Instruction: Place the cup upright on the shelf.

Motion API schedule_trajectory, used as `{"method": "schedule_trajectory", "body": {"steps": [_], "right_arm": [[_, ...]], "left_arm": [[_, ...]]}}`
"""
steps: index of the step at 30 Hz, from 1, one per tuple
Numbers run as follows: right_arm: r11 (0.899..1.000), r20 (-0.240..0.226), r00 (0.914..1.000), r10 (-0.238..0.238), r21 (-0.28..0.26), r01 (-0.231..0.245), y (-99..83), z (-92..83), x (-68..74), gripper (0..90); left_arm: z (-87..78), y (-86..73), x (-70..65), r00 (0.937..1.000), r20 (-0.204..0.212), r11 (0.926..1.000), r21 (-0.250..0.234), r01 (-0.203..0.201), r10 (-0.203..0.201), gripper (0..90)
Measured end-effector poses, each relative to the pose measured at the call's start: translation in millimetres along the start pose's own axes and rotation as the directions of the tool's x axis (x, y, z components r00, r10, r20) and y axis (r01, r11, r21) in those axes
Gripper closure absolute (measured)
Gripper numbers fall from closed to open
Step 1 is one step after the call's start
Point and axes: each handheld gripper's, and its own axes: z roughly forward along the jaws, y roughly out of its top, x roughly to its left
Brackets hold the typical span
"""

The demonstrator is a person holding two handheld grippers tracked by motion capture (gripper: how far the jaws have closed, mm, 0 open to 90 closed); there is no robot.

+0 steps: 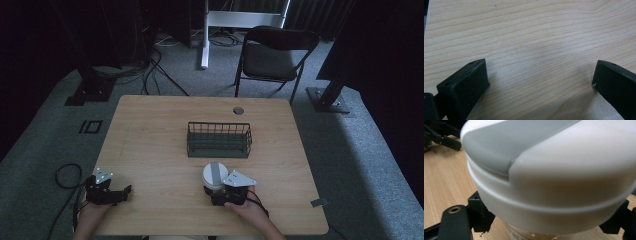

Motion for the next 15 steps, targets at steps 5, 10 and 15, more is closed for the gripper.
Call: {"method": "schedule_trajectory", "body": {"steps": [5, 10, 15], "right_arm": [[1.0, 0.005, 0.9999, -0.01, 0.001, 0.01, 4.6, -2.5, -0.8, 18.3], [1.0, 0.008, 0.9999, -0.012, -0.008, 0.012, 11.9, -5.7, -2.0, 18.3], [1.0, 0.014, 0.9998, -0.013, -0.017, 0.013, 20.5, -8.9, -5.0, 18.3]], "left_arm": [[0.0, 0.0, 0.0, 1.0, 0.0, 1.0, 0.0, 0.0, 0.0, 0.6], [0.0, 0.0, 0.0, 1.0, 0.0, 1.0, 0.0, 0.0, 0.0, 0.6], [0.0, 0.0, 0.0, 1.0, 0.0, 1.0, 0.0, 0.0, 0.0, 0.5]]}}
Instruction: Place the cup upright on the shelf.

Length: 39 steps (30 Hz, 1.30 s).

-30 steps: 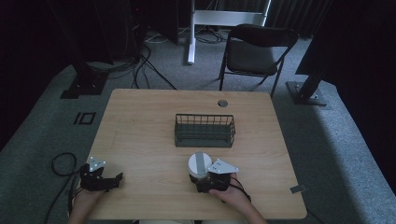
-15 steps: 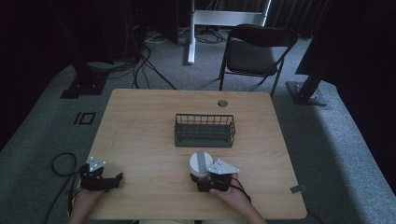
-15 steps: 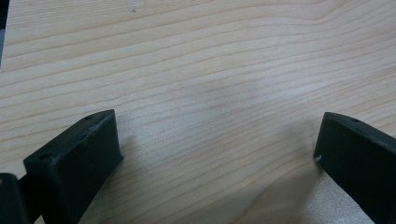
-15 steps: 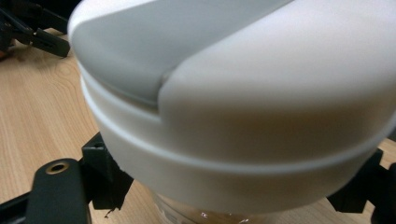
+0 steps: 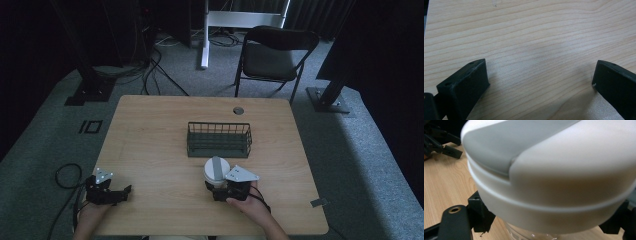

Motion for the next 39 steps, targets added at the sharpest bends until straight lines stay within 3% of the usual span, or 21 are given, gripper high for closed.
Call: {"method": "schedule_trajectory", "body": {"steps": [8, 31, 39], "right_arm": [[1.0, 0.028, 0.9996, -0.011, -0.029, 0.012, 18.6, -3.9, -7.3, 18.3], [0.994, 0.103, 0.9943, 0.026, -0.105, -0.015, 75.9, 1.6, -24.3, 18.3], [0.993, 0.152, 0.9878, 0.035, -0.118, -0.017, 94.1, 6.6, -34.0, 18.3]], "left_arm": [[0.0, 0.0, 0.0, 1.0, 0.0, 1.0, 0.0, 0.0, 0.0, 0.6], [0.1, 0.0, 0.0, 1.0, 0.0, 1.0, -0.001, 0.001, -0.001, 0.6], [0.0, 0.0, 0.0, 1.0, 0.0, 1.0, 0.0, 0.0, 0.0, 0.6]]}}
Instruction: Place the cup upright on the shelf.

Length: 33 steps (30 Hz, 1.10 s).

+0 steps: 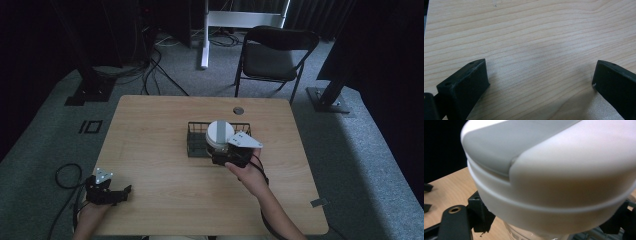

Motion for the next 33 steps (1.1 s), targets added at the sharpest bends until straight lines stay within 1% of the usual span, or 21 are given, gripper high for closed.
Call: {"method": "schedule_trajectory", "body": {"steps": [2, 3, 5, 6, 8, 10, 12, 14, 15, 18, 20, 21, 23, 24, 25, 26, 27, 29, 30, 32, 33], "right_arm": [[1.0, 0.004, 1.0, 0.003, -0.001, -0.003, 1.9, 1.2, -1.4, 18.3], [1.0, 0.011, 0.9999, 0.0, 0.0, 0.0, 3.9, 2.3, -2.6, 18.3], [1.0, 0.027, 0.9996, 0.012, 0.0, -0.012, 8.5, 4.4, -5.1, 18.3], [1.0, 0.035, 0.9993, 0.009, -0.001, -0.009, 9.9, 5.4, -6.2, 18.3], [1.0, 0.068, 0.9977, 0.002, 0.001, -0.002, 13.2, 8.4, -8.1, 18.3], [1.0, 0.086, 0.9963, 0.009, 0.002, -0.01, 15.2, 12.1, -10.3, 18.3], [1.0, 0.121, 0.9925, 0.016, 0.009, -0.018, 17.6, 17.8, -13.3, 18.3], [1.0, 0.139, 0.9901, 0.019, 0.013, -0.021, 18.9, 21.2, -15.0, 18.3], [1.0, 0.139, 0.9901, 0.019, 0.013, -0.021, 18.9, 21.2, -15.0, 18.3], [0.998, 0.169, 0.9846, 0.044, 0.025, -0.049, 21.2, 30.1, -18.7, 18.3], [0.998, 0.171, 0.9841, 0.049, 0.027, -0.054, 21.3, 31.7, -19.2, 18.3], [0.997, 0.173, 0.9833, 0.057, 0.036, -0.064, 21.2, 34.8, -20.5, 18.4], [0.997, 0.195, 0.9796, 0.047, 0.049, -0.057, 20.2, 40.2, -21.2, 18.3], [0.996, 0.196, 0.979, 0.058, 0.055, -0.07, 19.6, 42.6, -21.8, 18.3], [0.995, 0.203, 0.9774, 0.059, 0.061, -0.073, 18.5, 45.0, -22.2, 18.3], [0.996, 0.212, 0.9762, 0.048, 0.066, -0.063, 17.5, 47.4, -22.5, 18.3], [0.994, 0.211, 0.9753, 0.066, 0.071, -0.083, 15.2, 51.6, -23.6, 18.3], [0.993, 0.217, 0.974, 0.064, 0.079, -0.083, 14.1, 53.6, -24.0, 18.3], [0.991, 0.222, 0.9724, 0.073, 0.09, -0.095, 12.2, 57.7, -25.6, 18.4], [0.991, 0.225, 0.9716, 0.075, 0.095, -0.099, 11.7, 59.4, -26.1, 18.4], [0.99, 0.234, 0.9691, 0.076, 0.095, -0.101, 11.4, 60.9, -26.5, 18.4]], "left_arm": [[0.0, 0.0, 0.0, 1.0, 0.0, 1.0, 0.0, 0.0, 0.0, 0.6], [0.0, 0.0, 0.0, 1.0, 0.0, 1.0, 0.0, 0.0, 0.0, 0.5], [-0.1, 0.0, 0.1, 1.0, 0.0, 1.0, 0.002, -0.002, 0.002, 0.6], [-0.1, 0.0, 0.1, 1.0, 0.0, 1.0, 0.001, -0.001, 0.001, 0.5], [-0.1, 0.0, 0.0, 1.0, 0.0, 1.0, 0.0, 0.0, 0.0, 0.6], [0.0, 0.0, 0.0, 1.0, 0.0, 1.0, 0.0, 0.0, 0.0, 0.5], [0.0, 0.0, 0.0, 1.0, 0.0, 1.0, 0.0, 0.0, 0.0, 0.6], [0.0, 0.0, -0.1, 1.0, 0.0, 1.0, 0.0, 0.002, -0.002, 0.6], [0.0, 0.0, -0.1, 1.0, 0.0, 1.0, -0.001, 0.002, -0.002, 0.6], [0.0, 0.0, 0.0, 1.0, 0.001, 1.0, 0.0, 0.0, 0.0, 0.5], [-0.1, 0.0, 0.0, 1.0, 0.0, 1.0, 0.001, 0.0, 0.0, 0.5], [-0.1, 0.0, 0.0, 1.0, 0.0, 1.0, 0.0, 0.0, 0.0, 0.6], [0.0, 0.0, 0.0, 1.0, 0.0, 1.0, 0.0, 0.0, 0.0, 0.6], [0.0, 0.0, 0.0, 1.0, 0.0, 1.0, 0.0, 0.0, 0.0, 0.6], [0.0, 0.0, -0.1, 1.0, 0.0, 1.0, 0.0, 0.001, -0.001, 0.5], [0.0, 0.0, 0.0, 1.0, 0.0, 1.0, 0.0, 0.001, -0.001, 0.5], [0.0, 0.0, 0.0, 1.0, 0.0, 1.0, 0.0, 0.0, 0.0, 0.6], [-0.1, 0.0, 0.0, 1.0, 0.0, 1.0, 0.001, 0.0, 0.0, 0.5], [-0.1, 0.0, 0.0, 1.0, 0.0, 1.0, 0.001, 0.0, 0.0, 0.5], [-0.1, 0.0, 0.0, 1.0, 0.0, 1.0, 0.001, 0.0, 0.0, 0.5], [-0.1, 0.0, 0.0, 1.0, 0.0, 1.0, 0.001, 0.0, 0.0, 0.6]]}}
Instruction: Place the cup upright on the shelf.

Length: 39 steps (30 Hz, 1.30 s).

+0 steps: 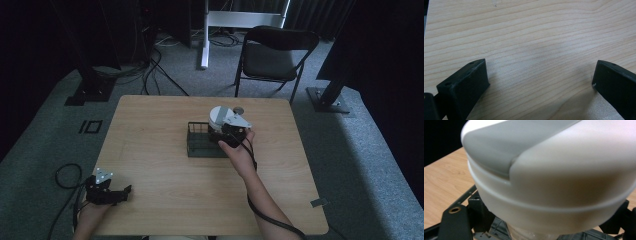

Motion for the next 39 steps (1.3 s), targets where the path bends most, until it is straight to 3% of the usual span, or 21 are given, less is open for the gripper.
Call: {"method": "schedule_trajectory", "body": {"steps": [13, 31, 39], "right_arm": [[0.998, 0.009, 0.9998, 0.015, 0.054, -0.016, -5.5, 19.7, 2.8, 18.4], [0.994, 0.002, 0.9995, 0.03, 0.104, -0.03, -12.0, 32.0, -1.6, 18.4], [0.992, -0.008, 1.0, 0.005, 0.127, -0.004, -12.2, 35.6, -0.9, 18.4]], "left_arm": [[0.0, 0.0, 0.0, 1.0, 0.0, 1.0, 0.0, 0.0, 0.0, 0.6], [0.0, 0.0, 0.0, 1.0, 0.0, 1.0, 0.0, 0.0, 0.0, 0.6], [0.0, 0.0, 0.0, 1.0, 0.0, 1.0, 0.0, 0.0, 0.0, 0.5]]}}
